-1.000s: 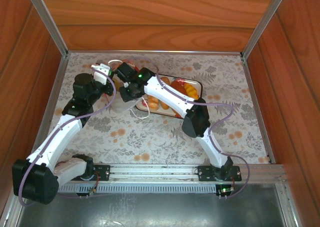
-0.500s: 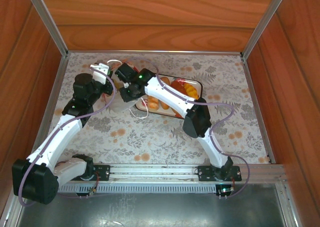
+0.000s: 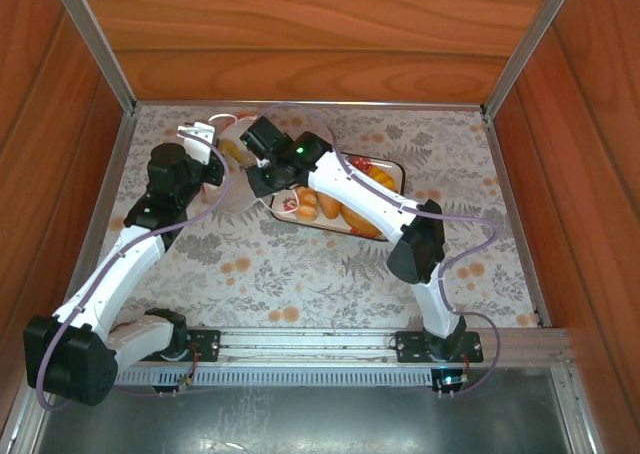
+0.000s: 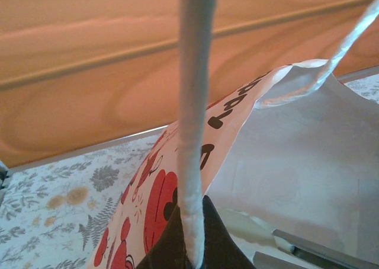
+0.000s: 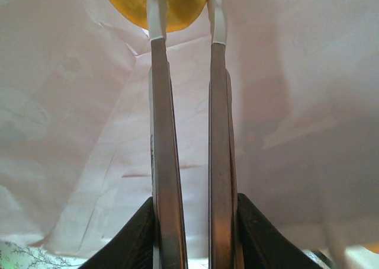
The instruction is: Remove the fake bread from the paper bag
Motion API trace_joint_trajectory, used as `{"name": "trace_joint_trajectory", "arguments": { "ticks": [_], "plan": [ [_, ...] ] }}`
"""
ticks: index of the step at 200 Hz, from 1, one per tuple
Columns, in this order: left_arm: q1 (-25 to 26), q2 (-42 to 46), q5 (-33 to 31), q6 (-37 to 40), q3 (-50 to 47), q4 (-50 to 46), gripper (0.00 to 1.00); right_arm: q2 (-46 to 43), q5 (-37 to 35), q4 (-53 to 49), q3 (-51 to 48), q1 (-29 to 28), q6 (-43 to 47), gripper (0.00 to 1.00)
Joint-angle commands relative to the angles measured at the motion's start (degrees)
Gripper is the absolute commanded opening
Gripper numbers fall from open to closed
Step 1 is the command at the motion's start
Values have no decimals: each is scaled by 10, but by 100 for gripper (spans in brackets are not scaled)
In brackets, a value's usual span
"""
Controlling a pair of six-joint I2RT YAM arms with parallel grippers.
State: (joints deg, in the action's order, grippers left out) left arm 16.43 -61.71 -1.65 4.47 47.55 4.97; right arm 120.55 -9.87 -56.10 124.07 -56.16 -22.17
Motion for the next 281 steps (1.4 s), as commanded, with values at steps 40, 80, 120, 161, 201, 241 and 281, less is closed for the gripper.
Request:
{"name": "trace_joint_trajectory", "arguments": {
  "ticks": [40, 80, 120, 161, 201, 241, 281],
  "plan": [
    [2, -34, -101, -40, 80, -106, 0, -95, -59, -15, -20, -18, 14, 0],
    [-8, -51, -110, -78, 109, -137, 0, -140, -95, -31, -38, -18, 14, 0],
    [-16, -74, -100, -107, 146, -172, 0, -178, -135, -43, -45, -18, 18, 0],
    [-37, -98, -83, -154, 188, -211, 0, -238, -144, -23, -68, -18, 26, 0],
    [-75, -118, -37, -215, 222, -243, 0, -329, -139, 18, -116, -18, 35, 0],
    [-118, -142, 37, -284, 243, -256, 0, -386, -194, 16, -162, -16, 30, 0],
    [-138, -167, 94, -330, 253, -256, 0, -415, -270, -21, -188, -12, 14, 0]
  ]
}}
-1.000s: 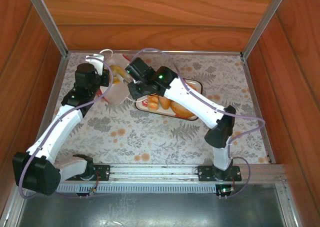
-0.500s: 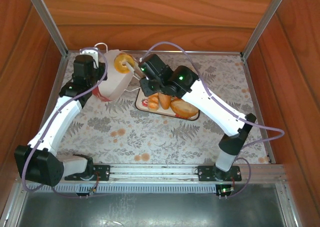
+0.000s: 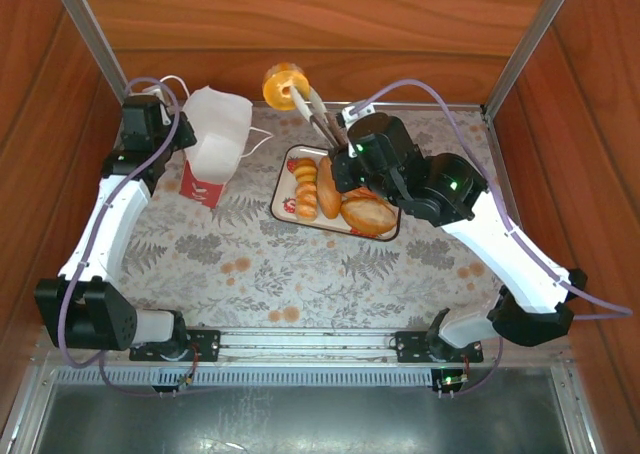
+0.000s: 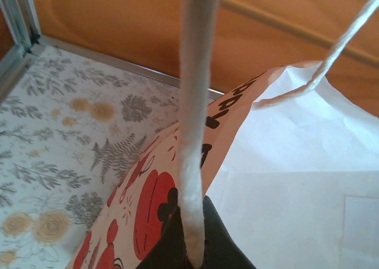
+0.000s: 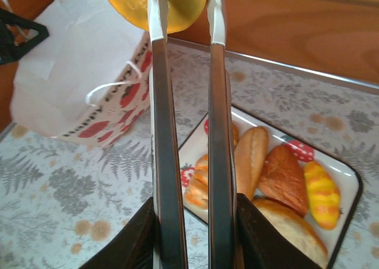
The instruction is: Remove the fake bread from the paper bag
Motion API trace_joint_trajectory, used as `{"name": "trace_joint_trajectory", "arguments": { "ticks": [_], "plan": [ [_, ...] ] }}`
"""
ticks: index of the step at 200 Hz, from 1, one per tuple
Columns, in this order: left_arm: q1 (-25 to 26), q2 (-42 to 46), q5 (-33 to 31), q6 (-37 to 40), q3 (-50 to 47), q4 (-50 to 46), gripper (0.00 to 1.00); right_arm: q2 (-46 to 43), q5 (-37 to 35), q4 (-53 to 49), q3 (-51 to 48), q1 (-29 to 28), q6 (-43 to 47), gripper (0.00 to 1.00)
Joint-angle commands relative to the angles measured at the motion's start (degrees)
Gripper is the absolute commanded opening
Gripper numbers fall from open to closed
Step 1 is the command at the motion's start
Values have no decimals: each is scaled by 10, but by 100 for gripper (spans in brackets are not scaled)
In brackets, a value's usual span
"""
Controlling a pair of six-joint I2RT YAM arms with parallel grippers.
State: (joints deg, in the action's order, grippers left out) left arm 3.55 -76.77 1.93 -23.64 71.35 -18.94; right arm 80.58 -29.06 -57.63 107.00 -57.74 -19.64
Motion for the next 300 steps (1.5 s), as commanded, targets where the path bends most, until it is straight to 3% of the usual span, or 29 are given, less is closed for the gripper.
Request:
{"name": "trace_joint_trajectory", "arguments": {
  "ticks": [1, 67, 142, 216, 244, 300],
  "plan": [
    [-10, -17, 58, -50, 15, -16, 0, -16, -81, -6, -19, 3, -12, 0],
    [-23, -41, 96, -100, 28, 3, 0, -53, -138, -41, -148, 29, -80, 0],
    [-30, -16, 93, -111, 3, 12, 35, -17, -155, -58, -216, 33, -101, 0],
    [-41, 39, 71, -101, -29, 12, 39, 43, -199, -115, -239, 33, -149, 0],
    [-43, 65, 67, -98, -39, 12, 48, 56, -208, -140, -253, 33, -177, 0],
    [-43, 115, 69, -103, -60, 12, 51, 90, -232, -156, -259, 33, -202, 1]
  ]
}}
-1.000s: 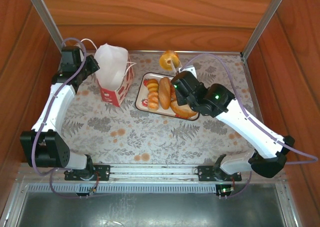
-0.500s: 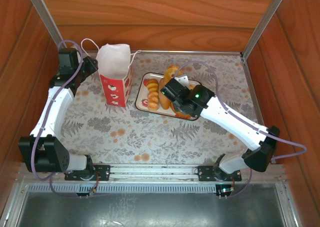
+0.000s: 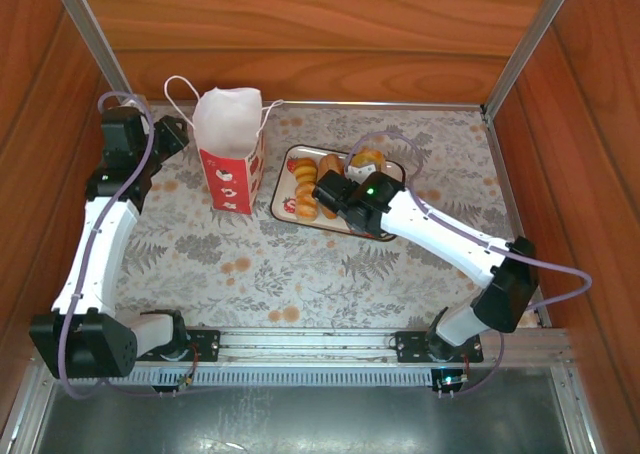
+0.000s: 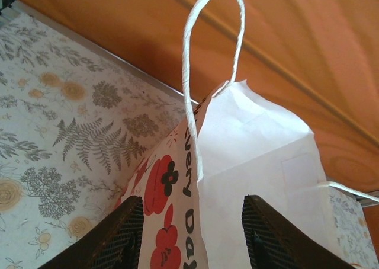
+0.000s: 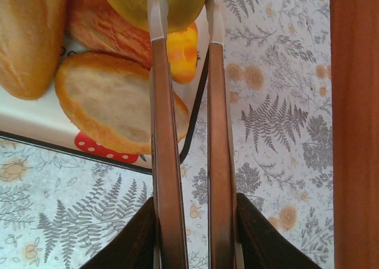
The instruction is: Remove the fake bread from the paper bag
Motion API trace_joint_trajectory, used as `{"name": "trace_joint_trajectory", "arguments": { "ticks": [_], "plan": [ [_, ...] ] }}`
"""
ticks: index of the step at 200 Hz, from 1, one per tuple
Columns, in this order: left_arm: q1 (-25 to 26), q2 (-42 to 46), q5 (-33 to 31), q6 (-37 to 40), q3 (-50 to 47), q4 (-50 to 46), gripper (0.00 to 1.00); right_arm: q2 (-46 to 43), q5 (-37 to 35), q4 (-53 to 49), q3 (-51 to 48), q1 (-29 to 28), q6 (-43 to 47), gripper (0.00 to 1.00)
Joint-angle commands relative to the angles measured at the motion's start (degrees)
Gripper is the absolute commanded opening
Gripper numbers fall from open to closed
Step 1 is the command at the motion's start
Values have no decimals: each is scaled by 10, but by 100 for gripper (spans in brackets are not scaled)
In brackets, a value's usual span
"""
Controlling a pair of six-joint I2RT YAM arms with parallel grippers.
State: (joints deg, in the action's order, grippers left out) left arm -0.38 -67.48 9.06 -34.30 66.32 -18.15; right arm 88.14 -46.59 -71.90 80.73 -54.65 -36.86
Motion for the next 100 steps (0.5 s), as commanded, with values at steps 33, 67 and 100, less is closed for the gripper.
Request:
{"name": "trace_joint_trajectory", "arguments": {
  "ticks": [33, 67, 100],
  "plan": [
    [-3, 43, 5, 4, -15, 4, 50, 50, -75, -20, 32, 2, -27, 4],
    [-3, 66, 30, 8, -10, 4, 51, 92, -76, -6, 59, 2, -8, 6],
    [-2, 95, 31, 10, -9, 4, 50, 118, -65, 3, 73, 0, 6, 8]
  ]
}}
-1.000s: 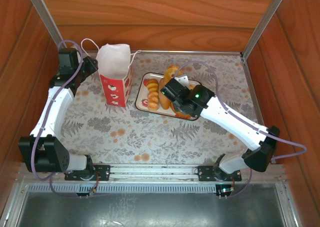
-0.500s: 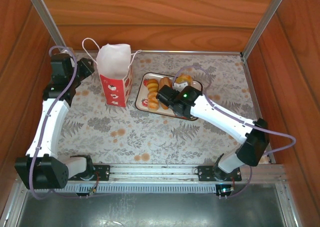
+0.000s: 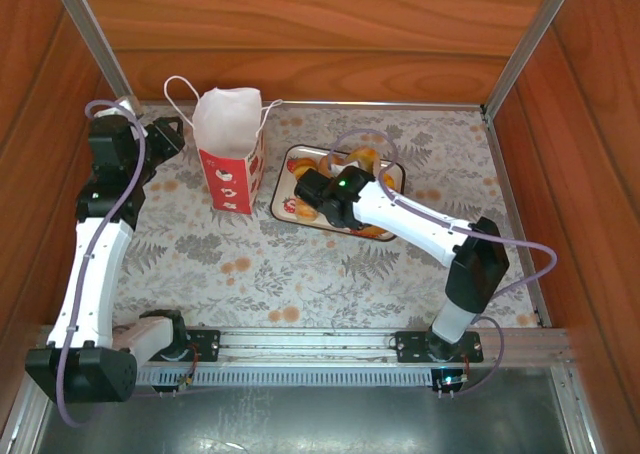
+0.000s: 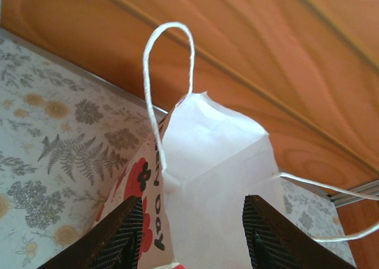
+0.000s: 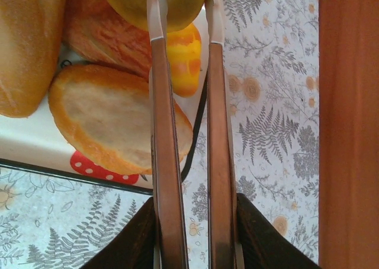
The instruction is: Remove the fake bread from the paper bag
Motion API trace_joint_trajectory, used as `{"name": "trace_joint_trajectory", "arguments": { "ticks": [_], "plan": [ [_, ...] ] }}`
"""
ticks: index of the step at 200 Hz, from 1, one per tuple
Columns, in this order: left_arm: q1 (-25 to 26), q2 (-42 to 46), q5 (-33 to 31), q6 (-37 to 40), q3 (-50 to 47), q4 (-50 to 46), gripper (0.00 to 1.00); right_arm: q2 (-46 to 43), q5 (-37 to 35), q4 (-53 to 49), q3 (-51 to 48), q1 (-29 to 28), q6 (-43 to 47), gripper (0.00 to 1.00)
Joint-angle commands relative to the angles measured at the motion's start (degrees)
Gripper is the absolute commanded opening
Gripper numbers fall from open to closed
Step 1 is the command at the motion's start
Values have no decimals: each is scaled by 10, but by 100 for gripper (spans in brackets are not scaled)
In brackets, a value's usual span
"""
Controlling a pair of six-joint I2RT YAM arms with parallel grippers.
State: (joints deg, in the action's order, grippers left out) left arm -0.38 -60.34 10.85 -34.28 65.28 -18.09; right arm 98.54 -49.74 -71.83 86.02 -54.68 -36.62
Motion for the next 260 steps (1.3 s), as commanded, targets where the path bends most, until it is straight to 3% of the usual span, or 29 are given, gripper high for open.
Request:
{"name": "trace_joint_trajectory", "arguments": {
  "ticks": [1, 55, 181, 224, 260],
  "plan": [
    [-2, 24, 14, 10, 1, 3, 50, 15, -33, 2, 21, -1, 5, 8],
    [16, 27, 33, 14, 7, 4, 50, 26, -11, -24, 22, -19, -10, 12],
    [163, -38, -17, 68, 53, -2, 51, 6, 76, -25, 3, -69, -1, 28],
    [239, -82, -74, 103, 80, -24, 50, -11, 104, -21, -4, -71, 6, 30],
    [272, -111, -99, 116, 89, -28, 50, -63, 147, 17, -37, -71, 22, 33]
  ]
}}
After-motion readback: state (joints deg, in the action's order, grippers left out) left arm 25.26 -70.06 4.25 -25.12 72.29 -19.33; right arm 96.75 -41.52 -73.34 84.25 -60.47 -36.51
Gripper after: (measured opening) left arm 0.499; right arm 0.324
